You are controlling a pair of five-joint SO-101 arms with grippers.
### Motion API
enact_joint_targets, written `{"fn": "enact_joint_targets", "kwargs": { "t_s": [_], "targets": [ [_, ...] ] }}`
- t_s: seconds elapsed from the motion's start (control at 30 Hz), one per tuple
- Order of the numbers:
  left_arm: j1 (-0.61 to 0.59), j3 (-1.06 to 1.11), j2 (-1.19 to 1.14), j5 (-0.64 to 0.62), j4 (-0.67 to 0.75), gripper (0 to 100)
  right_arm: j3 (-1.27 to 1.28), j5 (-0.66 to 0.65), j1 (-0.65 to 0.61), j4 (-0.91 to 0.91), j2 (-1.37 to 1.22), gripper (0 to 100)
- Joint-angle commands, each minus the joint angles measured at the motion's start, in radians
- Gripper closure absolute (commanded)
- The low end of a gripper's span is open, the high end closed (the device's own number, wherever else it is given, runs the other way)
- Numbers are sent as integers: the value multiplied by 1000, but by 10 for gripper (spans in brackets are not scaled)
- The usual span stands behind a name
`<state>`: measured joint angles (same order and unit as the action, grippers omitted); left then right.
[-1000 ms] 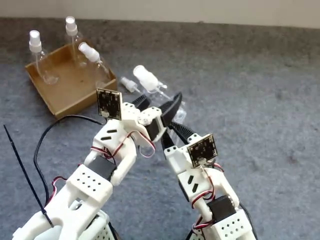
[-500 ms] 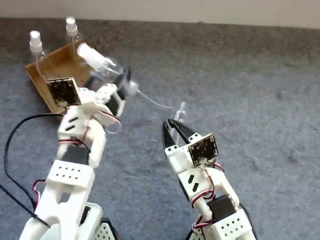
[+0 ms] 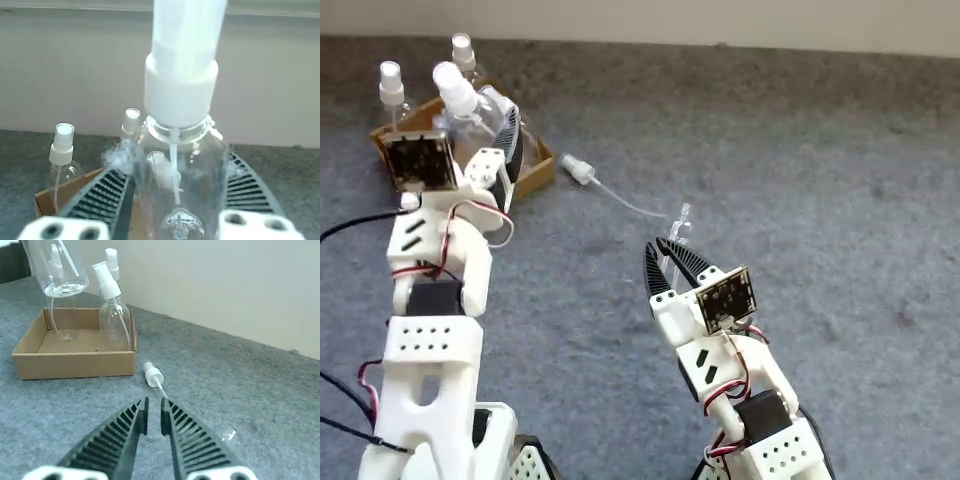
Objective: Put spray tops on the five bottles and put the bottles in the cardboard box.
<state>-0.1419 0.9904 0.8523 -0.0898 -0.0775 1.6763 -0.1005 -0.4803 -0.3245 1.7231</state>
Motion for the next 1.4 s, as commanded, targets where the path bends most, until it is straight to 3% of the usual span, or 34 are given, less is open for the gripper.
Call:
{"fn": "enact_joint_targets", "kwargs": {
  "t_s": [0.0, 0.3, 0.57, 1.07, 1.37],
  "targets": [
    [-27, -180, -62, 44, -95, 899, 160, -5, -4, -2, 1, 957],
    [-153, -318, -427, 41, -80, 899, 160, -5, -4, -22, -1, 957],
    [-153, -306, -619, 44, 187, 899, 160, -5, -4, -22, -1, 957],
    [-154, -318, -895, 46, 494, 899, 160, -5, -4, -22, -1, 957],
    [-156, -452, -1064, 46, 514, 899, 160, -5, -4, -22, -1, 957]
  ]
}}
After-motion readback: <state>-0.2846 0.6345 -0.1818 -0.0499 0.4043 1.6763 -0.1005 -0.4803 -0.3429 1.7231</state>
